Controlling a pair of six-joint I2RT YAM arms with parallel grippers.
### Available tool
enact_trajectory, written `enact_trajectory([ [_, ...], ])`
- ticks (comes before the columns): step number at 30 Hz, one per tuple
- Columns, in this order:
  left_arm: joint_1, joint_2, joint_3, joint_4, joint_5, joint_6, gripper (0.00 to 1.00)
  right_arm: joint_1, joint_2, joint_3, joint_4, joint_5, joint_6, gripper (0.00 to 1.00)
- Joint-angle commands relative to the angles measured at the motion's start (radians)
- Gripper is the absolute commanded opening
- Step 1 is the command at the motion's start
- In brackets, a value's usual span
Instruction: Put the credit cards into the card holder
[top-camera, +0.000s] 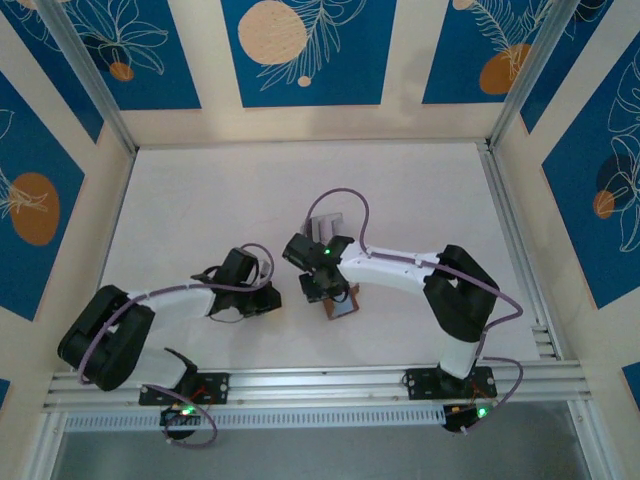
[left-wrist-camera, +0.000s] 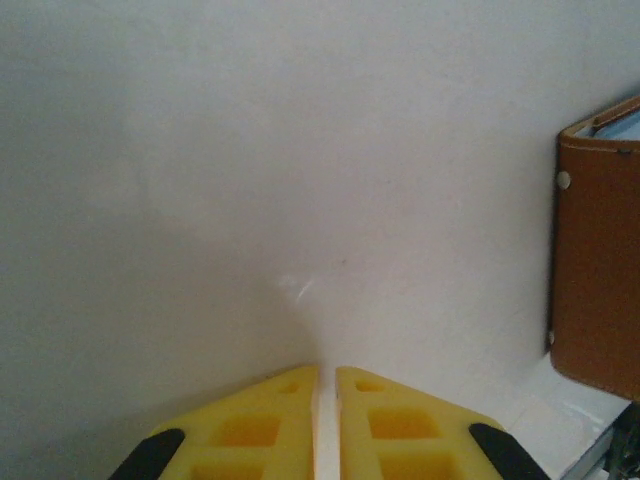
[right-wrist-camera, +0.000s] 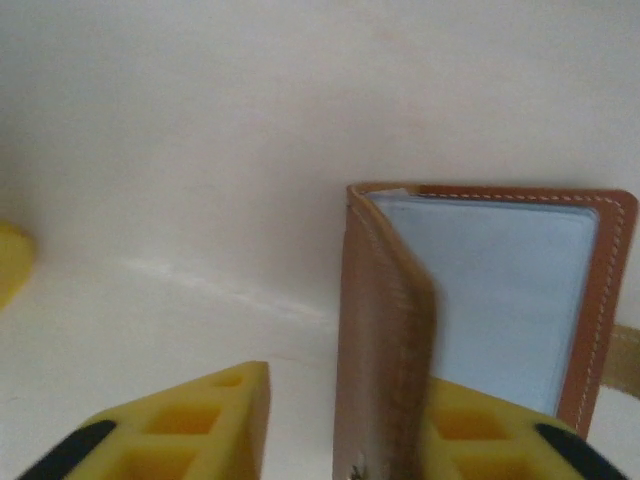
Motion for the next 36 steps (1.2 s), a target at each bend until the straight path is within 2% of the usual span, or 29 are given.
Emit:
enact_trajectory([
  [1,0.003,-0.03,0.031,-0.094,-0.036,0.023,0.13,-0.04,-0.02,-0.059,0.138,-0.247,-0.018,0.41],
  [5,0.01,-0.031,0.044,-0.119,-0.031,0.026,0.14,-0.074,-0.041,-0.114,0.218,-0.365,-0.018,0.47],
  [7,0.011,-0.026,0.045,-0.119,-0.022,0.025,0.14,-0.079,-0.057,-0.131,0.237,-0.372,-0.009,0.47],
  [12,0.01,-0.012,0.042,-0.103,-0.001,0.022,0.14,-0.054,-0.08,-0.086,0.082,-0.111,0.002,0.16],
  [16,0.011,0.002,0.047,-0.098,0.003,0.029,0.14,-0.024,-0.042,-0.018,-0.096,0.116,0.003,0.0],
  [22,0.01,0.0,0.05,-0.109,-0.005,0.029,0.14,0.047,0.088,0.086,-0.247,0.315,0.025,0.0],
  [27,0.014,0.005,0.062,-0.161,-0.049,0.02,0.12,0.108,0.229,0.194,-0.304,0.355,0.025,0.02],
  [30,0.021,0.012,0.059,-0.171,-0.055,0.005,0.12,0.117,0.274,0.214,-0.279,0.296,0.007,0.08],
  [36,0.036,-0.022,0.048,-0.181,-0.057,-0.01,0.12,0.096,0.201,0.108,-0.068,0.015,-0.061,0.35],
])
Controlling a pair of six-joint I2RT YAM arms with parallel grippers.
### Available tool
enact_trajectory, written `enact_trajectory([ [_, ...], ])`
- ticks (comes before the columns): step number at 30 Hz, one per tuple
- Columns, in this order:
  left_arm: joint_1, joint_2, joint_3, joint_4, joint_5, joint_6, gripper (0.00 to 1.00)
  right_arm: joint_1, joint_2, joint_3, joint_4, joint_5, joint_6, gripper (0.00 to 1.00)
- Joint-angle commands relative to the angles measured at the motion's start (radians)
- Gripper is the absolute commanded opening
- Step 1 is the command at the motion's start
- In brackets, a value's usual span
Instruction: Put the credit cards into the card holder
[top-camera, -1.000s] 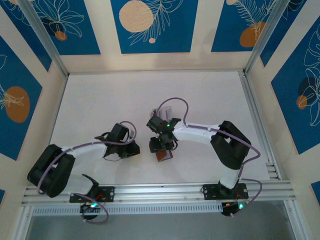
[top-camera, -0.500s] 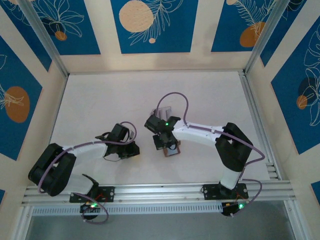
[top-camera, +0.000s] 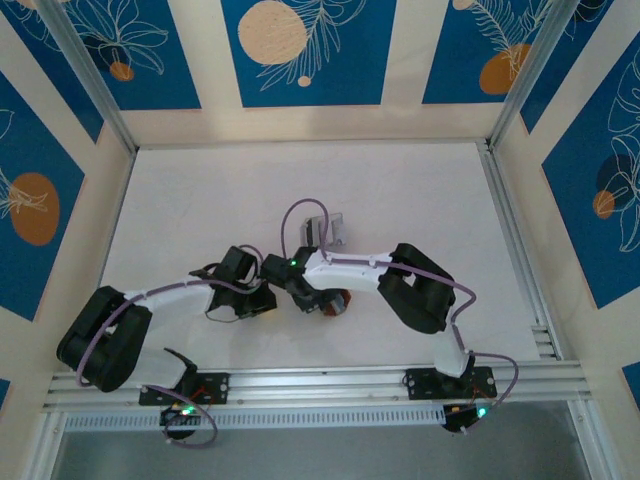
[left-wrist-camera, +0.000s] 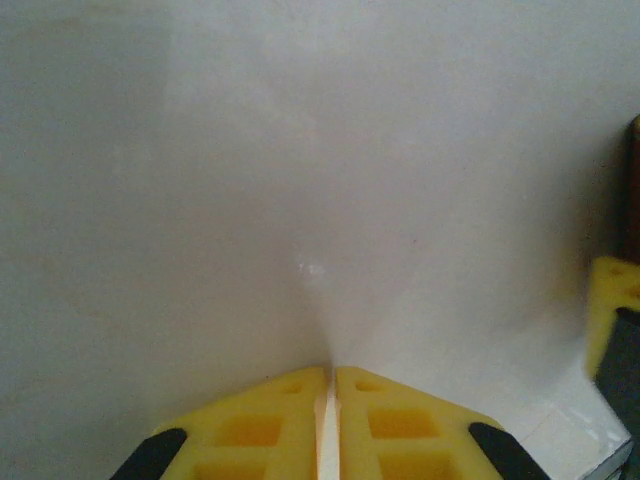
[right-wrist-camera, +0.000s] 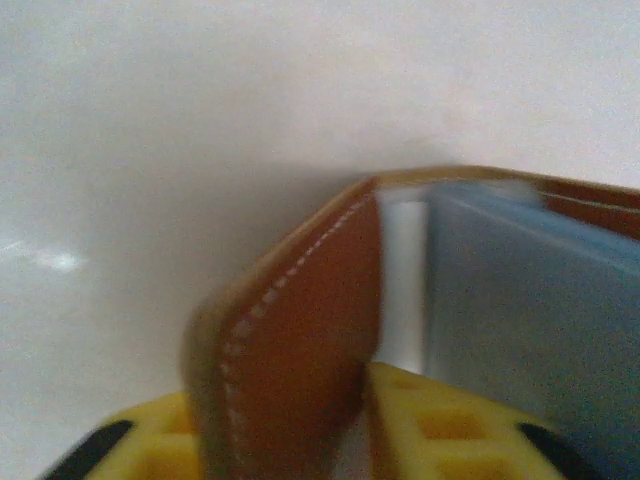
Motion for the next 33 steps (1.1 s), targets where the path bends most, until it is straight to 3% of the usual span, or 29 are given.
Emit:
enact_trajectory([
  [1,0.014,-0.024,0.015,-0.061,-0.025,0.003,0.13,-0.023,-0.056,-0.08,0.144,-0.247,-0.03,0.4],
  [8,0.018,-0.04,0.044,-0.082,0.001,0.022,0.16,-0.13,-0.17,-0.227,0.327,-0.542,-0.039,0.65],
  [12,0.02,-0.047,0.079,-0.098,0.032,0.034,0.18,-0.174,-0.201,-0.292,0.417,-0.674,-0.03,0.72],
  [16,0.018,-0.054,0.124,-0.112,0.06,0.042,0.18,-0.218,-0.21,-0.344,0.483,-0.747,-0.004,0.71],
  [18,0.017,-0.054,0.144,-0.109,0.077,0.042,0.18,-0.242,-0.214,-0.375,0.524,-0.78,0.016,0.68],
  [28,-0.089,0.087,0.216,0.023,0.14,-0.016,0.05,-0.297,-0.244,-0.449,0.593,-0.804,0.061,0.27],
  [33,-0.14,0.186,0.231,0.074,0.142,-0.046,0.03,-0.315,-0.26,-0.464,0.596,-0.788,0.077,0.17],
])
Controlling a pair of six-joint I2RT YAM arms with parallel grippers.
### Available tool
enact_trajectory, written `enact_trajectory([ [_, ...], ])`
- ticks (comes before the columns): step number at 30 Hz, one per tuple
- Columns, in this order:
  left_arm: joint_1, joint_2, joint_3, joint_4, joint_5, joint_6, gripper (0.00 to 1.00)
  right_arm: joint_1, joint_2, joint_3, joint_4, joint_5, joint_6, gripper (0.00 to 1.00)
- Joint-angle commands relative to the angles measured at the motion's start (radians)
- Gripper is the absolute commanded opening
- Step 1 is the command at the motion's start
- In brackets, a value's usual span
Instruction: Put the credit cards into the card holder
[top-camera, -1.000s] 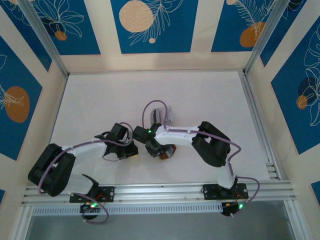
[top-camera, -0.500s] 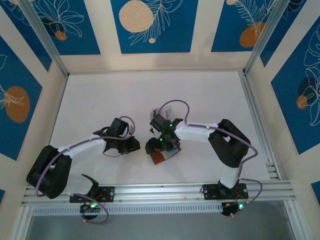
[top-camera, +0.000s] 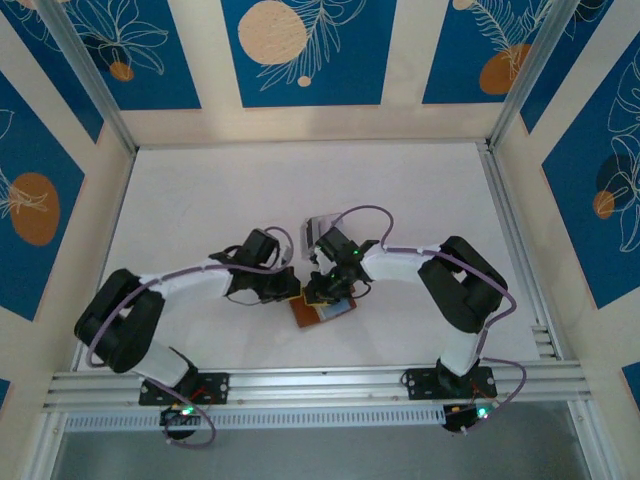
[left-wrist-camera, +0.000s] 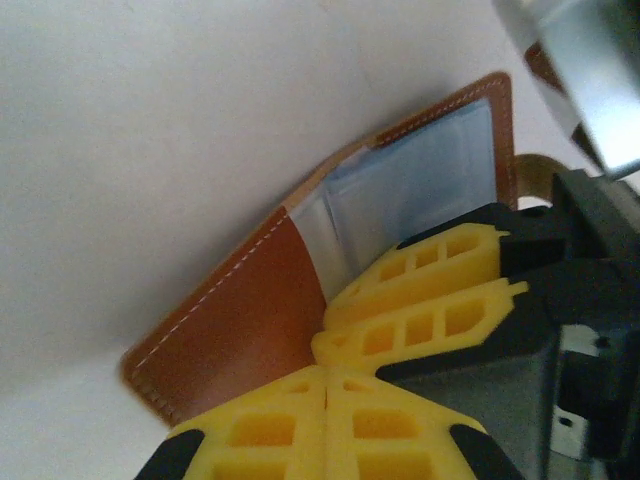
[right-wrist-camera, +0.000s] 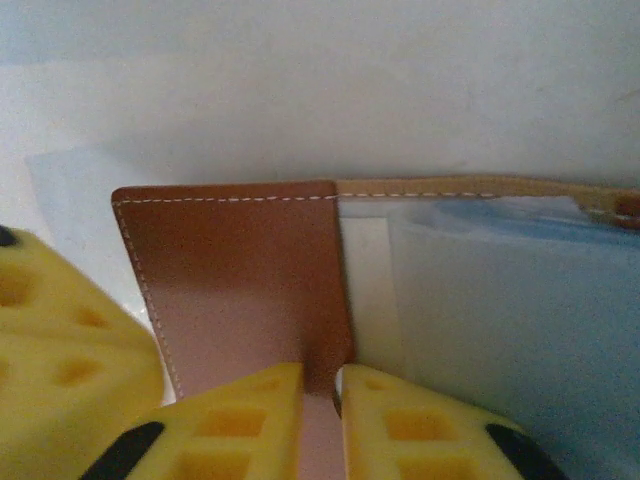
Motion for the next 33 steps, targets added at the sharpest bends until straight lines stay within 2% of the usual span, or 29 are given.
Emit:
enact_trajectory([
  [1,-0.02,0.052,0.007,0.057,0.02,-0.045,0.02,-0.016,-0.041,-0.035,-0.011,0.006,0.022,0.16],
  [3,-0.02,0.069,-0.006,0.048,-0.002,-0.051,0.02,-0.028,-0.074,-0.053,-0.013,0.043,0.028,0.15],
  [8,-0.022,0.083,0.014,-0.087,-0.081,0.056,0.03,-0.056,-0.133,-0.021,-0.143,0.194,-0.07,0.27],
  [13,-0.021,0.119,0.047,-0.156,-0.098,0.132,0.03,-0.069,-0.095,0.078,-0.275,0.295,-0.216,0.31],
  [17,-0.021,0.139,0.061,-0.161,-0.103,0.155,0.03,-0.063,-0.052,0.126,-0.305,0.33,-0.278,0.32],
  [25,-0.021,0.156,0.074,-0.165,-0.1,0.165,0.03,-0.022,0.005,0.151,-0.313,0.428,-0.305,0.34],
  [29,-0.02,0.163,0.072,-0.156,-0.096,0.165,0.03,0.016,0.02,0.141,-0.322,0.529,-0.288,0.39],
  [33,-0.02,0.171,0.072,-0.152,-0.094,0.166,0.03,0.045,0.032,0.119,-0.309,0.558,-0.26,0.41],
])
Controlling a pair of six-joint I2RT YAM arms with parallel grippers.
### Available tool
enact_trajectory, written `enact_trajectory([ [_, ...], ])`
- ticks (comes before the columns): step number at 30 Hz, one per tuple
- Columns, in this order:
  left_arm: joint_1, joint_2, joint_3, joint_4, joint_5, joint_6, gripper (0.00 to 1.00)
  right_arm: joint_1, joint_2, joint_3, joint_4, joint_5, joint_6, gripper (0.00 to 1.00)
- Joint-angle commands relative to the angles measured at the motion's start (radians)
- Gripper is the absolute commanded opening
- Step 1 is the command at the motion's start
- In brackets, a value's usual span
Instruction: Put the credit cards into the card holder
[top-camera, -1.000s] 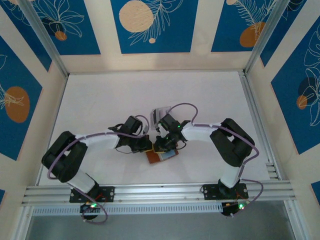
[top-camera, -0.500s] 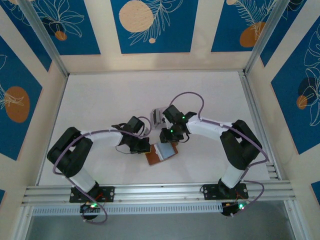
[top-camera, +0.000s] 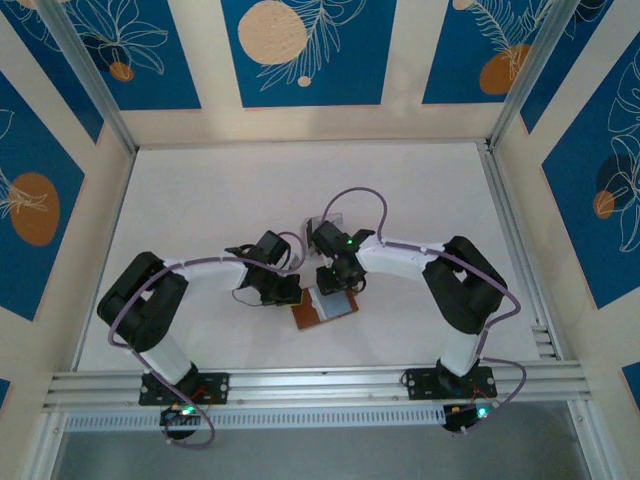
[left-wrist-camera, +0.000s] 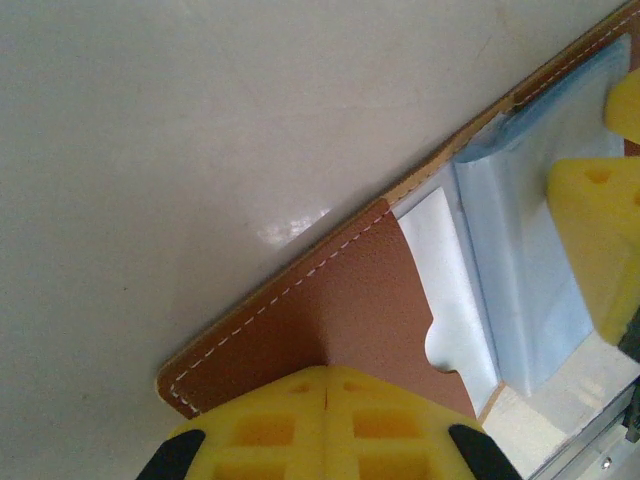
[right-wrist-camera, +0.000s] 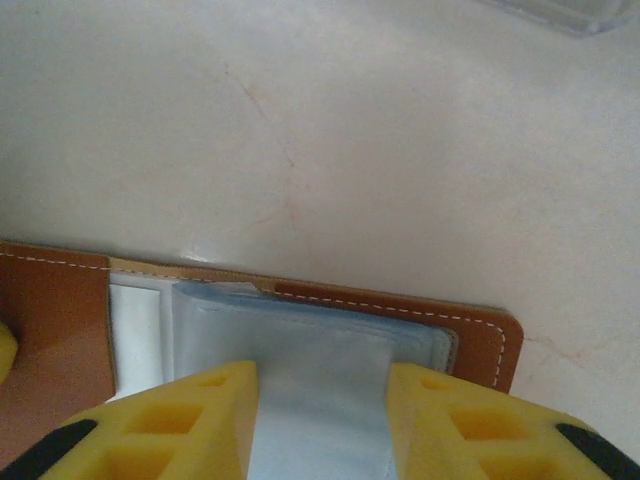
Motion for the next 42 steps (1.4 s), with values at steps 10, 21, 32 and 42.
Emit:
enact_trajectory([
  [10,0.002,0.051,-0.007,-0.022,-0.035,0.021,0.03,0.071,0.049,-0.076,-0.005,0.078,0.081,0.18],
  [21,0.004,0.085,-0.04,0.032,-0.026,0.013,0.02,0.073,-0.054,-0.046,-0.038,0.059,0.084,0.0],
  [32,0.002,0.085,-0.068,0.103,-0.006,-0.041,0.01,0.026,-0.068,-0.02,0.054,-0.293,0.125,0.08],
  [42,0.005,0.076,-0.072,0.123,0.016,-0.069,0.01,-0.025,-0.078,-0.119,0.186,-0.487,0.216,0.38],
])
